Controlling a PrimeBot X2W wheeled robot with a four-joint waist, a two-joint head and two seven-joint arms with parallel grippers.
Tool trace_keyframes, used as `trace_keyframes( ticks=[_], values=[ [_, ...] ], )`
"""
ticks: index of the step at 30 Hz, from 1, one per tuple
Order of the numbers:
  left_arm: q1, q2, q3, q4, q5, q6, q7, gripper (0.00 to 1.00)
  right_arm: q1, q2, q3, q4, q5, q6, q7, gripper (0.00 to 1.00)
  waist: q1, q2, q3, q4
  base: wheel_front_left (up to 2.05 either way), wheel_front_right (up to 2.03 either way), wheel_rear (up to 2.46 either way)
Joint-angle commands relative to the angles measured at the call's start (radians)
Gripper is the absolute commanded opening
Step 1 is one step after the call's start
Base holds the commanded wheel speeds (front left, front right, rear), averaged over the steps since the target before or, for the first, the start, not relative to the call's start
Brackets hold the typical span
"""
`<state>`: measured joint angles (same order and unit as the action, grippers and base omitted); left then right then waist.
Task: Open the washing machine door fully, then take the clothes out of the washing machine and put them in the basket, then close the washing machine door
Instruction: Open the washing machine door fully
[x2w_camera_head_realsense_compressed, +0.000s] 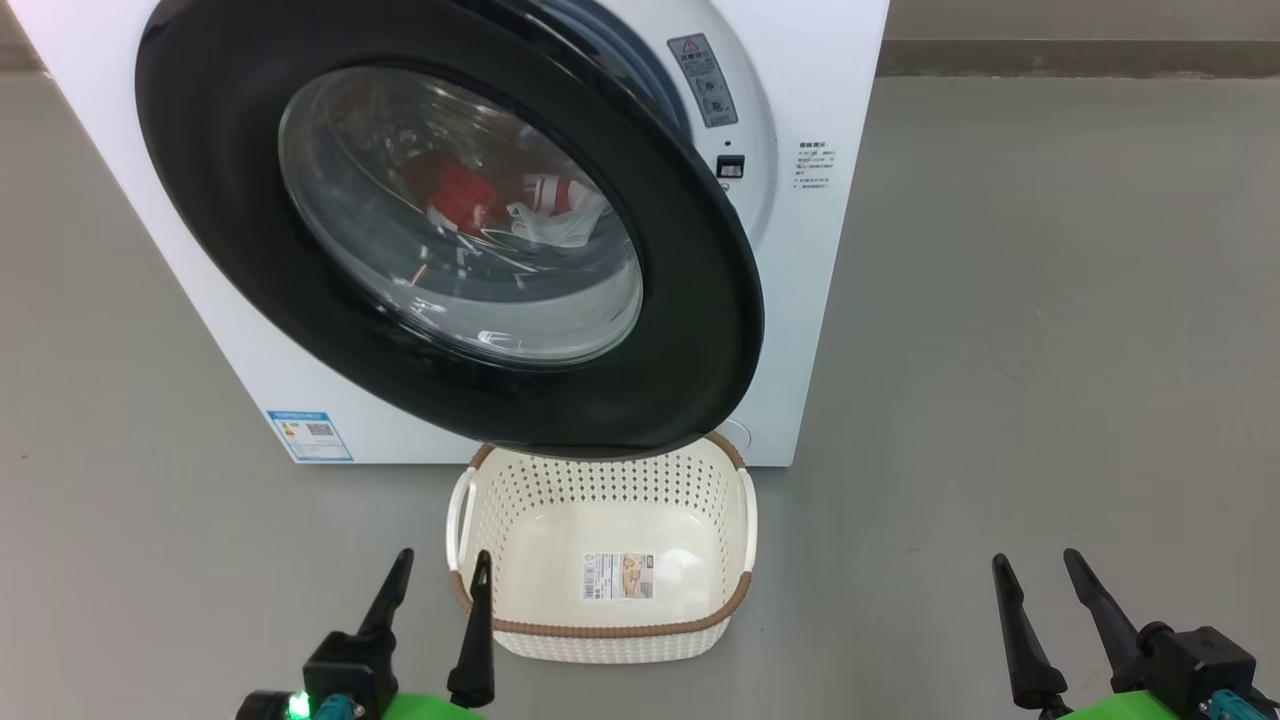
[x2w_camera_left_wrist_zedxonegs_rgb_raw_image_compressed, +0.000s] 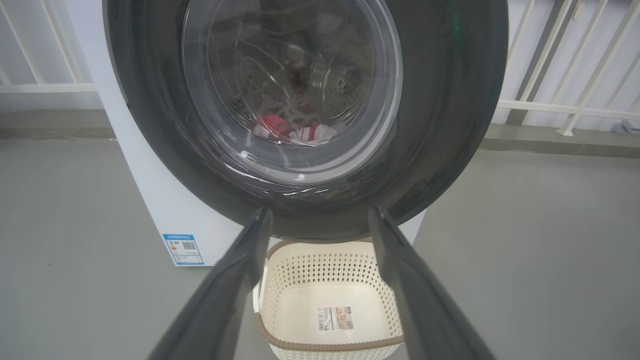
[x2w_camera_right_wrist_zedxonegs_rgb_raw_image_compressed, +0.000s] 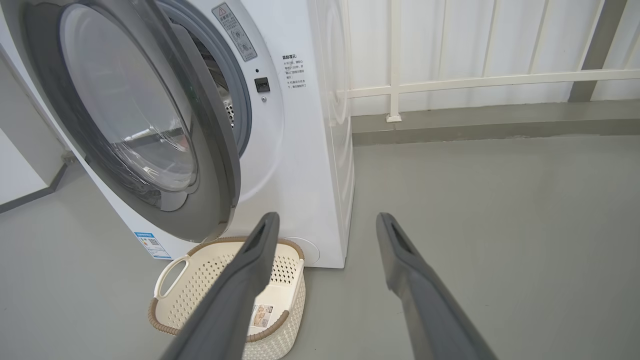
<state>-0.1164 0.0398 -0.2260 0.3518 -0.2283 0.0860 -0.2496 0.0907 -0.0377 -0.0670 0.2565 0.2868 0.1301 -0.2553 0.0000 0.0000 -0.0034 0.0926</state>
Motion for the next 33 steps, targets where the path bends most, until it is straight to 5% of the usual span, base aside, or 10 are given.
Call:
trace_keyframes(
  ticks=[1, 18, 20, 29, 33],
  values=[
    [-0.01, 0.011, 0.032, -0.019, 0.008, -0.005, -0.012, 1.0, -0.017, -0.013, 0.025, -0.02, -0.014, 0.001, -0.006, 1.0, 0.0, 0.0, 0.0, 0.0, 0.0, 0.0, 0.0],
    [-0.013, 0.011, 0.024, -0.014, 0.003, 0.0, -0.012, 1.0, -0.021, -0.013, 0.028, -0.023, -0.062, 0.001, -0.006, 1.0, 0.0, 0.0, -0.001, 0.006, 0.0, 0.0, 0.0],
    [-0.014, 0.011, 0.022, -0.014, 0.002, 0.0, -0.012, 1.0, -0.021, -0.013, 0.026, -0.03, -0.056, 0.001, -0.006, 0.0, 0.0, 0.0, -0.001, 0.008, 0.0, 0.0, 0.0],
    [-0.018, 0.011, 0.021, -0.021, -0.004, 0.005, -0.012, 1.0, -0.062, -0.013, 0.051, -0.026, 0.016, 0.001, -0.006, 0.0, 0.0, 0.0, 0.015, 0.005, 0.0, 0.0, 0.0],
    [-0.027, 0.011, 0.021, -0.03, -0.008, 0.008, -0.012, 1.0, -0.111, -0.013, 0.064, -0.024, 0.186, 0.001, -0.006, 0.0, 0.0, 0.0, 0.032, 0.004, 0.0, 0.0, 0.0]
  ],
)
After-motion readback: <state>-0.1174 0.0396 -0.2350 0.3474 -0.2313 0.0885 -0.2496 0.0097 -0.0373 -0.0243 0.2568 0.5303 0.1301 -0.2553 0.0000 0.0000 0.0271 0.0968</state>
